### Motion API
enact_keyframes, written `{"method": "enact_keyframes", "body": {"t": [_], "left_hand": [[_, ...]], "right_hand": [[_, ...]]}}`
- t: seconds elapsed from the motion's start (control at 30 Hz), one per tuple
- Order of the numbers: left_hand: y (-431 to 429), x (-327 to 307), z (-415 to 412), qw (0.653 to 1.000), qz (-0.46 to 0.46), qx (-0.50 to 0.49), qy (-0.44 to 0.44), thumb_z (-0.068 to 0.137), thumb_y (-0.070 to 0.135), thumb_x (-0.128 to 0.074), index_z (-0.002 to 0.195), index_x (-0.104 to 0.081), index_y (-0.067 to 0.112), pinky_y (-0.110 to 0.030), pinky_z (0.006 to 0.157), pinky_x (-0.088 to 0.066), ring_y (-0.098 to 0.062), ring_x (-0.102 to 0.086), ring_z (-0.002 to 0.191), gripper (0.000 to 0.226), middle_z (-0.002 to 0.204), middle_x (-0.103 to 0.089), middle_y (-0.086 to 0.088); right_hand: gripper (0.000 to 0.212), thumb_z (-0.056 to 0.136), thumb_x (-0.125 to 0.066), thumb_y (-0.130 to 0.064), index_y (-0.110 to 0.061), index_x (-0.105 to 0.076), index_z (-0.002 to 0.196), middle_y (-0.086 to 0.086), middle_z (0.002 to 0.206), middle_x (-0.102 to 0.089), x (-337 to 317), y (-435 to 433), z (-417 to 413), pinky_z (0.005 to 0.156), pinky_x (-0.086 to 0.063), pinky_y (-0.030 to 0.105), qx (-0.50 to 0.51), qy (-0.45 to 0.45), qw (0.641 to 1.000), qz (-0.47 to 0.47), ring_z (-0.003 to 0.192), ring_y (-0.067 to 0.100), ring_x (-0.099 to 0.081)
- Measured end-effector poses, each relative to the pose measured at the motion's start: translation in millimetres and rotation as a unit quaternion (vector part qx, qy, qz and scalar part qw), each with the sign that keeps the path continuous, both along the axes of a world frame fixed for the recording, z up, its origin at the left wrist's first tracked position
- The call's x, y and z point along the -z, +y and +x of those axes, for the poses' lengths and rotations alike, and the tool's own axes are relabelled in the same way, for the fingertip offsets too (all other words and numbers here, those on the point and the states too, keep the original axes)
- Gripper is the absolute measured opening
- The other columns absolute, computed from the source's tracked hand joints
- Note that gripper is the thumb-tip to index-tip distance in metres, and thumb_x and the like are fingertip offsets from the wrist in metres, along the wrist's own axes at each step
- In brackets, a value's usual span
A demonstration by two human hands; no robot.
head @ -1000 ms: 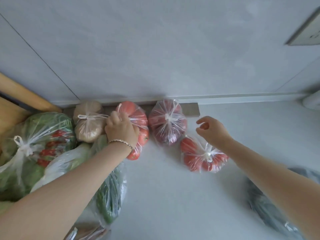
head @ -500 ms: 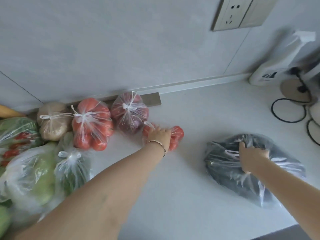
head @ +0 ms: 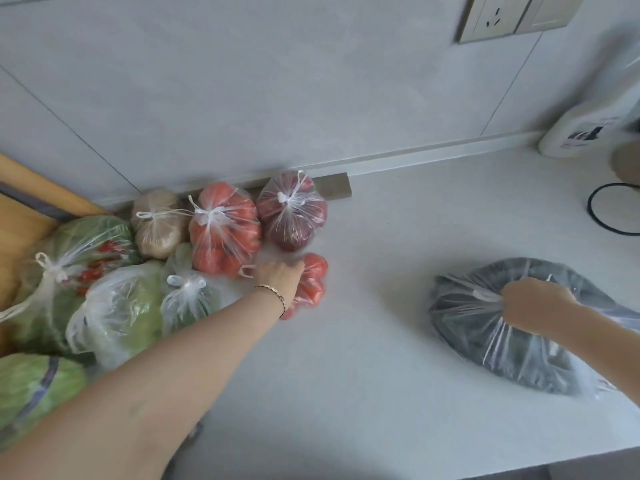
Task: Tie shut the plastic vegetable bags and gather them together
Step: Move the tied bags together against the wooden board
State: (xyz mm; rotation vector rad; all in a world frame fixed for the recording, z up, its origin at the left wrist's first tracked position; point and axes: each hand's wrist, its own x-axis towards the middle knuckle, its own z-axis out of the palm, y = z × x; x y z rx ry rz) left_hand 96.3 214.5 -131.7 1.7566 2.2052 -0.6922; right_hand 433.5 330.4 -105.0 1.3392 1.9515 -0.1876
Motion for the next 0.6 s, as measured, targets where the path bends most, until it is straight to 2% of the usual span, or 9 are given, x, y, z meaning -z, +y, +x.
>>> {"method": "enact_keyframes", "body": {"t": [0.13, 0.23, 0.33, 0.4, 0.47, 0.5, 0.53, 0.57, 0.6], "left_hand": [[-18, 6, -40, 0.999, 0.045, -0.016, 0.019, 0.089, 0.003, -0.035, 0.121, -0.041, 0.014, -0.042, 0.087, -0.047, -0.035, -0.053, 0.106, 0.034, 0.109, -0.060, -0.016], [-32, 10, -53, 0.993, 0.091, -0.032, -0.069, 0.092, 0.014, -0.043, 0.115, -0.044, 0.007, -0.042, 0.090, -0.043, -0.035, -0.049, 0.105, 0.024, 0.109, -0.055, -0.019], [-58, 9, -49, 0.971, 0.176, -0.046, -0.157, 0.085, 0.027, -0.059, 0.126, -0.044, 0.003, -0.042, 0.095, -0.042, -0.036, -0.048, 0.111, 0.050, 0.121, -0.047, -0.023], [-84, 7, -52, 0.972, 0.207, -0.035, -0.108, 0.073, 0.030, -0.071, 0.127, -0.046, 0.001, -0.045, 0.091, -0.047, -0.041, -0.053, 0.111, 0.066, 0.128, -0.047, -0.026], [-114, 4, -58, 0.987, 0.144, -0.048, -0.052, 0.073, 0.041, -0.069, 0.135, -0.036, 0.004, -0.050, 0.099, -0.040, -0.040, -0.042, 0.126, 0.079, 0.144, -0.033, -0.022], [-130, 7, -63, 0.994, 0.090, -0.053, -0.039, 0.080, 0.046, -0.059, 0.142, -0.024, 0.010, -0.050, 0.109, -0.027, -0.035, -0.025, 0.139, 0.080, 0.153, -0.018, -0.016], [-144, 11, -69, 0.997, 0.028, -0.063, -0.039, 0.086, 0.049, -0.047, 0.145, -0.015, 0.019, -0.051, 0.114, -0.014, -0.030, -0.007, 0.144, 0.073, 0.156, -0.005, -0.009], [-158, 14, -76, 0.997, -0.017, -0.064, -0.036, 0.089, 0.050, -0.040, 0.145, -0.014, 0.026, -0.051, 0.116, -0.005, -0.027, 0.003, 0.145, 0.065, 0.157, -0.001, -0.004], [-168, 16, -81, 0.996, -0.047, -0.063, -0.033, 0.090, 0.050, -0.036, 0.143, -0.019, 0.030, -0.052, 0.116, -0.001, -0.027, 0.007, 0.144, 0.059, 0.157, -0.003, -0.002]], "right_hand": [[0.020, 0.087, -0.040, -0.012, -0.012, -0.060, 0.091, 0.001, 0.081, -0.056, -10, -25, -28, 0.072, -0.050, 0.029, -0.036, 0.026, 0.999, -0.017, 0.088, 0.021, -0.062], [0.021, 0.083, -0.039, -0.009, -0.015, -0.044, 0.063, -0.003, 0.068, -0.048, -8, -49, -58, 0.064, -0.046, 0.026, -0.020, 0.069, 0.996, -0.047, 0.075, 0.019, -0.056], [0.031, 0.087, -0.042, -0.012, -0.019, -0.034, 0.057, -0.002, 0.064, -0.041, -5, -66, -93, 0.050, -0.034, 0.019, 0.007, 0.114, 0.989, -0.097, 0.056, 0.011, -0.040], [0.033, 0.088, -0.045, -0.010, -0.018, -0.037, 0.058, -0.001, 0.064, -0.042, -6, -84, -118, 0.052, -0.036, 0.020, 0.021, 0.154, 0.976, -0.150, 0.055, 0.011, -0.038], [0.025, 0.088, -0.045, 0.001, -0.005, -0.052, 0.064, 0.007, 0.068, -0.056, -4, -108, -140, 0.065, -0.048, 0.025, 0.039, 0.192, 0.965, -0.173, 0.060, 0.018, -0.052], [0.018, 0.086, -0.046, 0.004, 0.003, -0.061, 0.077, 0.013, 0.077, -0.064, -2, -119, -149, 0.067, -0.049, 0.027, 0.037, 0.186, 0.959, -0.211, 0.066, 0.022, -0.061], [0.017, 0.084, -0.047, 0.004, 0.007, -0.063, 0.088, 0.016, 0.086, -0.066, -3, -129, -160, 0.064, -0.049, 0.024, 0.081, 0.181, 0.950, -0.239, 0.068, 0.022, -0.067], [0.019, 0.081, -0.047, 0.004, 0.006, -0.064, 0.090, 0.017, 0.087, -0.065, -3, -140, -171, 0.055, -0.047, 0.020, 0.122, 0.194, 0.940, -0.254, 0.063, 0.019, -0.067], [0.017, 0.077, -0.047, 0.004, 0.004, -0.063, 0.081, 0.017, 0.079, -0.063, -3, -150, -181, 0.049, -0.042, 0.018, 0.120, 0.196, 0.936, -0.266, 0.056, 0.020, -0.063]]}}
